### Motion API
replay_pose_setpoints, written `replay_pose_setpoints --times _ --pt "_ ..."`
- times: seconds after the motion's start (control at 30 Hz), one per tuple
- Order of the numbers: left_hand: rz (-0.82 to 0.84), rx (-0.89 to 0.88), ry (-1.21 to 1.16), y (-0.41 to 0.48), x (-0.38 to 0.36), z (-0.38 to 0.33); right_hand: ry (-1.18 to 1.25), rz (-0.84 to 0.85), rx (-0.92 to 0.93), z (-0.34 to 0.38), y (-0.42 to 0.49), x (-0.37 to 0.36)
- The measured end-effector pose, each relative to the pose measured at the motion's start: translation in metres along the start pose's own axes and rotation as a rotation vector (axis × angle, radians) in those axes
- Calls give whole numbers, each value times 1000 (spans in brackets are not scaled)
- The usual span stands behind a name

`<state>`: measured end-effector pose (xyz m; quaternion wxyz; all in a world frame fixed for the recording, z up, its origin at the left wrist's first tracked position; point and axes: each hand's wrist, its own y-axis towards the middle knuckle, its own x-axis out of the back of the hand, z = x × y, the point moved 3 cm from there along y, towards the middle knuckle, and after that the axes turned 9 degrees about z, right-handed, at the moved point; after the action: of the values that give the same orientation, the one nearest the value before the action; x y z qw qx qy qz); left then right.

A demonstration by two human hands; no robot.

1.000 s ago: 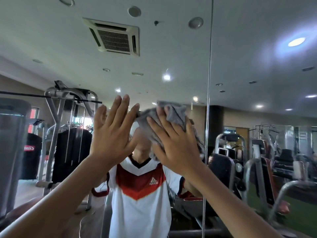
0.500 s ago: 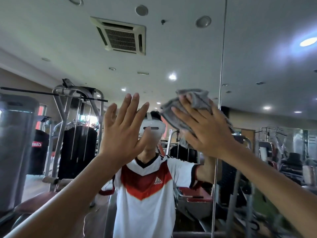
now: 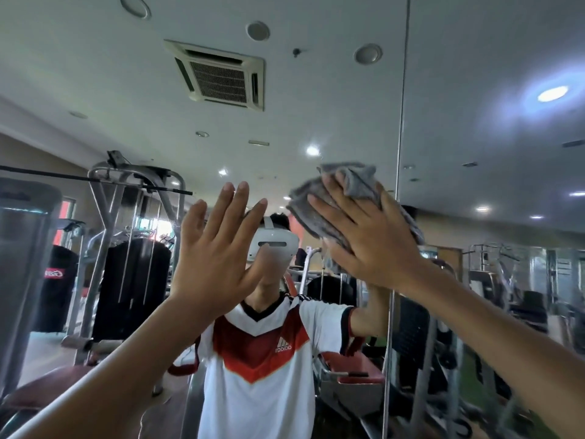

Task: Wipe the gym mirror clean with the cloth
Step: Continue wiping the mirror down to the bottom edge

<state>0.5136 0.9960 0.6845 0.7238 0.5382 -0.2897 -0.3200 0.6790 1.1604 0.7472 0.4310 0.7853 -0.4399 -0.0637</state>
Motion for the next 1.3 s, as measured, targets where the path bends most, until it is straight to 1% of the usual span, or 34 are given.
replay_pose_setpoints --times 0.03,0.07,0.17,0.2,0.23,0.27,0.3,0.33,0.37,0.43,0.47,0.5,0.53,0.63,0.7,0.73,0.77,0.8,0.9,0.93,0.97,1.0,1.1,1.13,1.17,1.2,1.23,1.27,1.3 --pt "0 1 7 0 -1 -1 13 7 -11 -13 -5 0" --pt "6 4 14 0 -2 -2 48 6 -89 -30 -5 2" --pt "37 15 30 1 -3 -2 202 -50 -505 -71 23 18" --pt "47 13 33 2 -3 -2 227 -76 -613 -73 37 23" --pt "55 8 32 2 -2 -1 232 -101 -678 -67 52 26" --pt "60 4 28 3 -1 0 220 -129 -687 -54 64 27" --pt "64 2 24 4 -1 1 190 -161 -641 -36 72 27" --pt "69 2 23 4 0 1 164 -176 -541 -15 75 26" --pt "74 3 23 4 1 1 135 -158 -395 5 71 22" --pt "76 -1 23 1 3 -1 51 -80 -81 27 48 11" --pt "73 -16 22 -1 4 -1 18 -48 17 23 35 6" --pt "72 -41 23 -1 5 1 9 -38 30 8 27 4" --pt "74 -69 31 -1 6 4 25 -55 -36 -13 27 5" --pt "66 -132 64 14 13 20 154 -186 -432 -68 68 24" --pt "82 -117 70 33 16 29 188 -214 -621 -74 106 38" --pt "86 -98 65 42 18 34 199 -225 -647 -64 120 43" --pt "83 -83 60 51 21 37 209 -242 -619 -50 127 45" --pt "78 -73 58 59 23 39 211 -245 -542 -33 127 43" --pt "80 -78 53 74 27 47 106 -179 -201 12 86 24" --pt "81 -90 52 77 28 50 78 -159 -149 11 69 18" --pt "81 -104 53 80 28 52 79 -147 -151 -1 59 16" --pt "79 -116 55 83 29 54 93 -145 -205 -20 55 17" --pt "79 -115 38 96 30 60 162 -161 -531 -80 84 32" --pt "78 -107 27 106 31 62 178 -166 -625 -91 103 39" --pt "80 -94 18 110 32 64 188 -166 -681 -90 118 43" --pt "79 -85 14 118 33 66 181 -185 -693 -82 130 47" --pt "78 -76 16 124 33 68 165 -213 -655 -68 136 48" --pt "73 -65 21 129 34 70 158 -229 -556 -51 135 48" --pt "65 -58 28 134 35 73 151 -202 -408 -33 128 43"
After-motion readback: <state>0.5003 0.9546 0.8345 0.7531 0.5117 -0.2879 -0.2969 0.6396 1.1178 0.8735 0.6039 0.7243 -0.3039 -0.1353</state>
